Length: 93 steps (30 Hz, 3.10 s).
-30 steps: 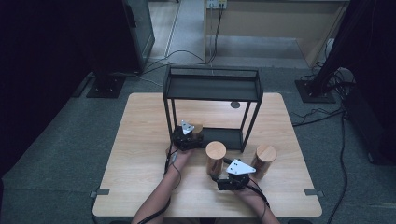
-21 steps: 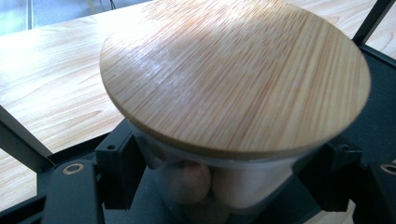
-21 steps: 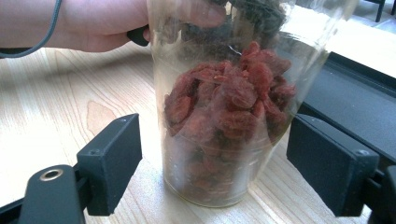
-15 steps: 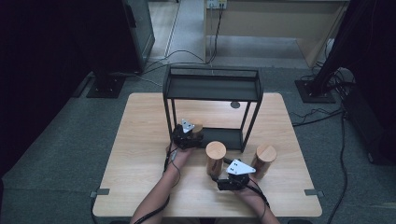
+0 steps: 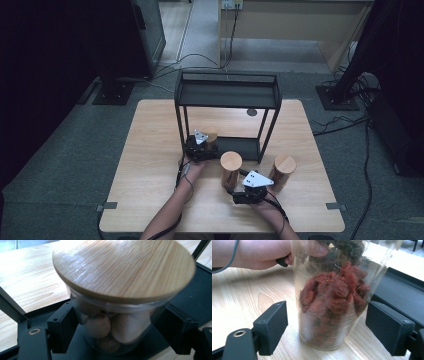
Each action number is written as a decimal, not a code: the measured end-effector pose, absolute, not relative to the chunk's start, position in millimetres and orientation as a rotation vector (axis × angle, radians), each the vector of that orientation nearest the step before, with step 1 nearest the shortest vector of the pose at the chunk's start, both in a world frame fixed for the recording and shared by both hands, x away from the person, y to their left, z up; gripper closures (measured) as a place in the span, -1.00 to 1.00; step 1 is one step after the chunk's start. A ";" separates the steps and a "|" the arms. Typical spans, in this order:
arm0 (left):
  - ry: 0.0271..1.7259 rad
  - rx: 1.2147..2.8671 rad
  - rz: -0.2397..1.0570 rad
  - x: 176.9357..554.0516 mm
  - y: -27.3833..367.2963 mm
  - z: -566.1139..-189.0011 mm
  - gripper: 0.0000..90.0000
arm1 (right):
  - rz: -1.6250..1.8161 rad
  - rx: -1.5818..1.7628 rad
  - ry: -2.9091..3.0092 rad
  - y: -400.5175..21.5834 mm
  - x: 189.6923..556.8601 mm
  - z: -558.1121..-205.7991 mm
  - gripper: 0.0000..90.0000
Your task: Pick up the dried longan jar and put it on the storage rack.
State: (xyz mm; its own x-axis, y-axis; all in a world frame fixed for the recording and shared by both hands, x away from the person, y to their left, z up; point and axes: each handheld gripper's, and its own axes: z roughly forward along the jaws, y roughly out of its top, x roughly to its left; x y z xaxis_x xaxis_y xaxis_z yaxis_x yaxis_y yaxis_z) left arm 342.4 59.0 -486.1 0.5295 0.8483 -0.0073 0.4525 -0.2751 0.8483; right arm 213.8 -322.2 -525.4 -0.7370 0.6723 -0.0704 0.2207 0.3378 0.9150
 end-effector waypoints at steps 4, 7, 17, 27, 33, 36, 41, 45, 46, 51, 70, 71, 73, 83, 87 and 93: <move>1.060 1.918 0.590 338.8 59.2 -485.9 -0.52 | 1.378 0.781 2.169 -321.9 213.7 -525.3 -0.60; 1.060 1.923 0.601 335.1 58.2 -486.0 -0.52 | 1.378 0.782 2.169 -321.9 213.8 -525.3 -0.60; 1.043 1.940 0.633 322.5 55.8 -487.4 -0.52 | 1.377 0.781 2.169 -321.8 213.7 -525.3 -0.60; 1.024 1.949 0.619 312.7 63.7 -486.7 -0.52 | 1.376 0.780 2.169 -321.6 213.5 -525.2 -0.60; 0.997 1.954 0.610 307.9 69.9 -488.4 -0.52 | 1.374 0.780 2.169 -321.4 213.4 -525.1 -0.60; 0.989 1.955 0.602 305.6 72.6 -488.9 -0.52 | 1.376 0.782 2.168 -321.5 213.5 -525.2 -0.60; 0.985 1.949 0.598 301.6 75.8 -490.1 -0.51 | 1.375 0.782 2.168 -321.4 213.4 -525.1 -0.60; 0.977 1.954 0.595 299.4 78.1 -490.3 -0.52 | 1.373 0.779 2.169 -321.3 213.4 -525.1 -0.60; 0.974 1.953 0.595 298.6 79.0 -490.6 -0.52 | 1.372 0.778 2.168 -321.2 213.2 -525.1 -0.60; 0.970 1.945 0.593 294.9 82.4 -492.7 -0.52 | 1.371 0.780 2.171 -321.2 213.6 -524.8 -0.60; 0.968 1.921 0.588 283.7 91.7 -505.8 -0.52 | 1.370 0.780 2.174 -320.9 214.0 -524.5 -0.60; 0.961 1.923 0.591 283.0 91.4 -506.5 -0.52 | 1.370 0.780 2.174 -321.0 214.0 -524.5 -0.60; 0.954 1.926 0.592 282.1 91.4 -507.1 -0.52 | 1.369 0.779 2.174 -320.9 213.9 -524.5 -0.60; 0.938 1.934 0.616 275.1 89.9 -508.7 -0.52 | 1.368 0.776 2.174 -320.8 213.9 -524.5 -0.60; 0.937 1.932 0.614 273.0 91.1 -508.9 -0.51 | 1.369 0.777 2.174 -320.9 213.9 -524.6 -0.60; 0.939 1.931 0.604 268.7 93.4 -508.9 -0.52 | 1.371 0.781 2.172 -321.1 213.6 -524.7 -0.60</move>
State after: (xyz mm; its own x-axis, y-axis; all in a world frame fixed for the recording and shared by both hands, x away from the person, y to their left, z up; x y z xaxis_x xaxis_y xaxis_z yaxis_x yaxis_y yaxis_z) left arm 268.7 93.4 -508.9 0.5958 0.8019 0.0450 0.3741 -0.3266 0.8680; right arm 213.6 -321.1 -524.7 -0.7366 0.6721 -0.0749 0.2212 0.3442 0.9125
